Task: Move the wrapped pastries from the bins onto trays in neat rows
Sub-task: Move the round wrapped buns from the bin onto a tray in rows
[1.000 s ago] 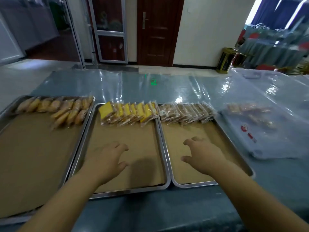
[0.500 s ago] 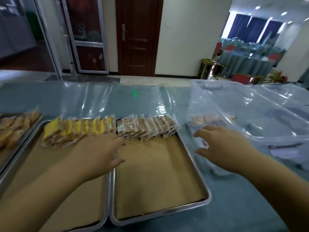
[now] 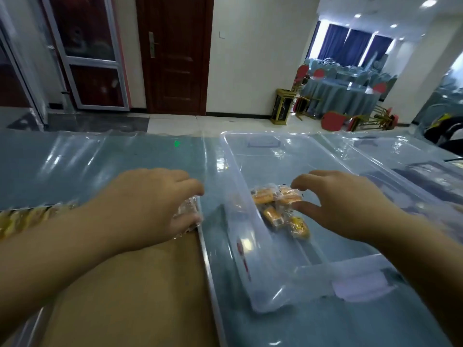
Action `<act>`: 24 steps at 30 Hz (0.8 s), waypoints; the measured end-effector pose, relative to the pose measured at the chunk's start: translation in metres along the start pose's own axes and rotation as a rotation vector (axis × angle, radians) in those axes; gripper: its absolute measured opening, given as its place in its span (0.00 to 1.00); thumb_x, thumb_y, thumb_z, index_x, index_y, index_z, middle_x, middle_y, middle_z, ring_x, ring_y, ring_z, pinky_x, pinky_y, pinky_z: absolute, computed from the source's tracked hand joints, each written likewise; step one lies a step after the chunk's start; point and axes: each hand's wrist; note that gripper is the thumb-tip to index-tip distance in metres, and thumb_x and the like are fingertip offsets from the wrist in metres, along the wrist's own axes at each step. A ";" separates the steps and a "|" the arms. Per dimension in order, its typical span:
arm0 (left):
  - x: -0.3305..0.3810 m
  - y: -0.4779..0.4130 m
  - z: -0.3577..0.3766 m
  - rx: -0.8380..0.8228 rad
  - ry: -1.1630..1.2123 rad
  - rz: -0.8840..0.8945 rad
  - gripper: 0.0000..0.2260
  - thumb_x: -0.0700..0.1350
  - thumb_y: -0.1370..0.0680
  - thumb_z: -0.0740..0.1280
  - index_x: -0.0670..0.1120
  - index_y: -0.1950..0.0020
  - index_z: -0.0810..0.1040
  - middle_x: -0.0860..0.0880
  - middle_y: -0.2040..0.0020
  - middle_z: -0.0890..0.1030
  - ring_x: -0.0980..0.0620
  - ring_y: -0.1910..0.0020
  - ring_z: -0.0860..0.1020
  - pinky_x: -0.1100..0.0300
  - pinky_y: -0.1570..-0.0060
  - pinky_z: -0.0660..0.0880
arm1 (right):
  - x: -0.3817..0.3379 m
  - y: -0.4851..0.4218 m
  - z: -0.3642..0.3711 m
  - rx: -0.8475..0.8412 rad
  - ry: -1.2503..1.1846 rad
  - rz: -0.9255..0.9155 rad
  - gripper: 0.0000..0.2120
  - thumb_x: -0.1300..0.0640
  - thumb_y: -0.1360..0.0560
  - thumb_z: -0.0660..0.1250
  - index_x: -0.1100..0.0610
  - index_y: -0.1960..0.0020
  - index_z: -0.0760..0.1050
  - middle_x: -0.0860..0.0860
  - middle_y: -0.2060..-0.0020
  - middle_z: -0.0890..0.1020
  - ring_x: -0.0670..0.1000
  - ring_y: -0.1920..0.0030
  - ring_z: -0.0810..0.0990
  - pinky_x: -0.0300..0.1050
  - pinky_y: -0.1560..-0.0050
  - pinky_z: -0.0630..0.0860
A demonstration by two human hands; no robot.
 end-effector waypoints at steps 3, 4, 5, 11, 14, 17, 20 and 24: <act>0.023 -0.034 0.002 -0.017 -0.009 0.024 0.16 0.59 0.30 0.67 0.52 0.47 0.79 0.54 0.56 0.81 0.50 0.61 0.80 0.54 0.69 0.76 | 0.042 -0.015 0.020 -0.060 0.025 -0.017 0.20 0.39 0.25 0.61 0.44 0.36 0.69 0.44 0.44 0.78 0.48 0.49 0.78 0.44 0.54 0.78; 0.032 -0.046 0.004 -0.023 -0.005 0.022 0.16 0.60 0.29 0.66 0.53 0.46 0.78 0.55 0.55 0.81 0.50 0.59 0.80 0.54 0.67 0.76 | 0.056 -0.023 0.028 -0.091 0.035 -0.021 0.20 0.39 0.25 0.61 0.44 0.36 0.69 0.45 0.44 0.78 0.48 0.48 0.78 0.44 0.53 0.78; 0.042 -0.059 0.006 -0.032 -0.008 0.013 0.17 0.61 0.29 0.63 0.55 0.44 0.76 0.57 0.53 0.80 0.52 0.56 0.80 0.55 0.64 0.75 | 0.070 -0.030 0.036 -0.125 0.041 -0.024 0.20 0.39 0.25 0.61 0.45 0.36 0.69 0.46 0.44 0.78 0.49 0.48 0.77 0.44 0.53 0.77; 0.094 -0.138 0.038 -0.215 -0.031 -0.063 0.18 0.64 0.25 0.56 0.60 0.38 0.66 0.59 0.45 0.74 0.56 0.48 0.75 0.60 0.59 0.68 | 0.135 -0.087 0.089 -0.344 0.064 -0.075 0.19 0.42 0.25 0.63 0.49 0.38 0.70 0.51 0.45 0.78 0.55 0.46 0.77 0.46 0.54 0.73; 0.106 -0.178 0.061 -0.323 -0.033 -0.120 0.16 0.61 0.24 0.59 0.58 0.39 0.68 0.56 0.44 0.74 0.51 0.47 0.75 0.58 0.59 0.66 | 0.150 -0.121 0.111 -0.399 0.021 -0.081 0.18 0.46 0.25 0.64 0.53 0.39 0.72 0.53 0.45 0.78 0.56 0.47 0.76 0.47 0.53 0.72; 0.104 -0.219 0.090 -0.471 -0.021 -0.234 0.15 0.58 0.24 0.61 0.55 0.40 0.70 0.51 0.43 0.75 0.47 0.46 0.74 0.56 0.57 0.66 | 0.160 -0.152 0.134 -0.414 -0.014 -0.064 0.16 0.50 0.25 0.65 0.56 0.40 0.73 0.54 0.46 0.78 0.56 0.47 0.76 0.49 0.49 0.74; 0.092 -0.255 0.121 -0.575 -0.034 -0.324 0.14 0.53 0.23 0.62 0.52 0.39 0.71 0.47 0.41 0.75 0.45 0.45 0.74 0.54 0.53 0.69 | 0.166 -0.175 0.157 -0.422 -0.055 -0.035 0.13 0.56 0.24 0.64 0.58 0.41 0.73 0.56 0.46 0.78 0.57 0.48 0.77 0.50 0.47 0.75; 0.077 -0.293 0.169 -0.670 -0.057 -0.351 0.15 0.44 0.23 0.63 0.48 0.36 0.70 0.45 0.38 0.74 0.43 0.42 0.74 0.54 0.53 0.68 | 0.167 -0.190 0.185 -0.450 -0.116 0.019 0.12 0.59 0.25 0.63 0.60 0.42 0.72 0.57 0.46 0.77 0.57 0.50 0.75 0.48 0.52 0.73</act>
Point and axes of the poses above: each hand's wrist, its own y-axis away from the middle knuckle, its own z-axis out of the palm, x = y × z
